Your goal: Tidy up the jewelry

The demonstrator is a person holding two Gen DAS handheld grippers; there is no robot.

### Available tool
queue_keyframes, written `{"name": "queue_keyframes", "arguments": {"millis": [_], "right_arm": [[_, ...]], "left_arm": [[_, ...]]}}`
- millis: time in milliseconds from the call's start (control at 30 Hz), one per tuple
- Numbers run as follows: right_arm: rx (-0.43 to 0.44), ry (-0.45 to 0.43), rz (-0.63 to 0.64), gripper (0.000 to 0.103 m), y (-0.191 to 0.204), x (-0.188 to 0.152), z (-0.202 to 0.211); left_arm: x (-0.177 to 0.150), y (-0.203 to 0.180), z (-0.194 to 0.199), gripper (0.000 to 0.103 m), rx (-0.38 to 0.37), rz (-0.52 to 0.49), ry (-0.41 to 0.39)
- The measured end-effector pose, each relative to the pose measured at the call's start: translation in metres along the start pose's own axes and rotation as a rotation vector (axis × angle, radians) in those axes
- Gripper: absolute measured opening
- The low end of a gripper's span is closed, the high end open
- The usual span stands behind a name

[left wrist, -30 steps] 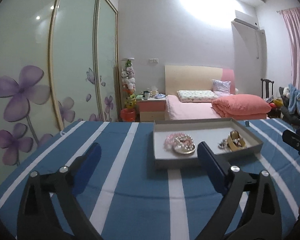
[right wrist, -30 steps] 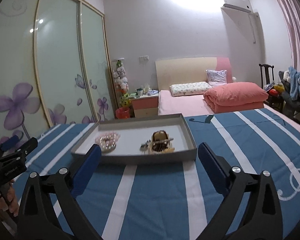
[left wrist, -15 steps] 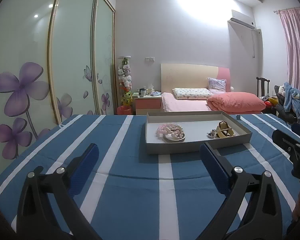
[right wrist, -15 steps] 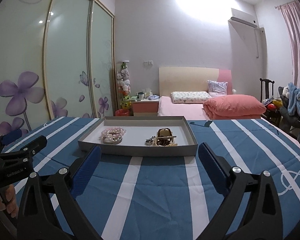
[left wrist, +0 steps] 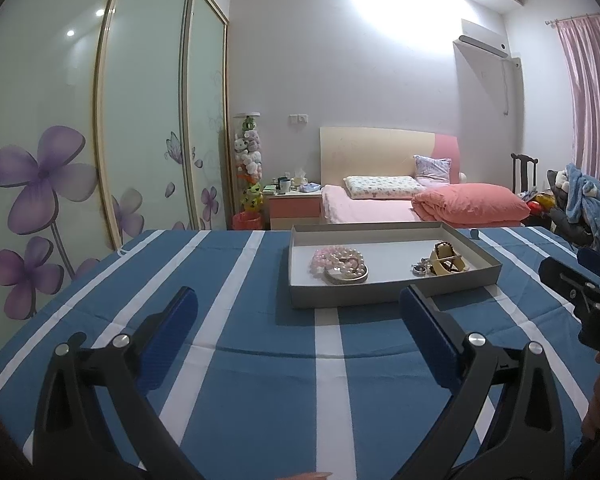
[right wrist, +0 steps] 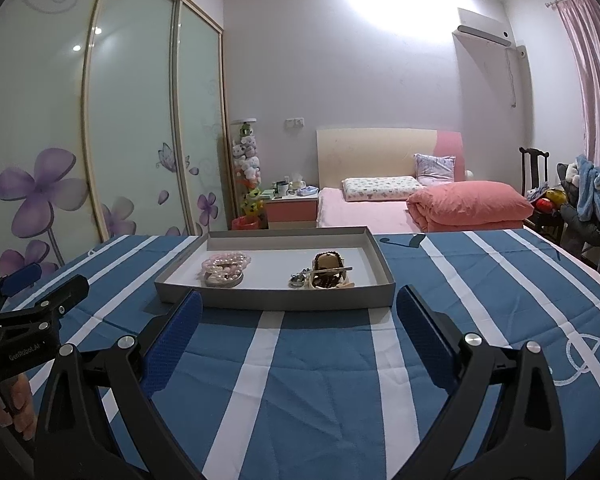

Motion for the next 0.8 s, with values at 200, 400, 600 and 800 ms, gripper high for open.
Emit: {"name": "queue_keyframes", "arguments": {"millis": [200, 400, 600, 800], "right_arm": [[0.001, 0.001, -0.005, 0.097, 0.0001, -0.0006, 0.0], [0.004, 0.003, -0.008, 0.097, 0.0001, -0.0009, -0.0002], [0.006, 0.005, -0.013, 0.097, -0.0004, -0.0013, -0.0008], [0.009, 0.007, -0.013, 0.097, 0.0003, -0.0019, -0.0008]], "left_arm": [[-0.0002, -0.0002, 0.0001, 0.099, -0.001, 0.001, 0.001], [-0.0004, -0.0005, 0.0001, 0.099, -0.001, 0.001, 0.003], [-0.002, -0.0017, -0.0008, 0.099, -0.002, 0.0, 0.006], [-0.0041, -0.0037, -0.0005, 0.099, -0.006, -0.003, 0.011]]}}
Point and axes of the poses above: each gripper's, at about its wrist camera, not at the fingertips, and z roughly against the way its jaws point, y to its left, x to its top, the point moved 2 cm from there along -z, roughly the way its jaws point, and after that the axes turned 5 degrees about y, right-handed, at the moved point
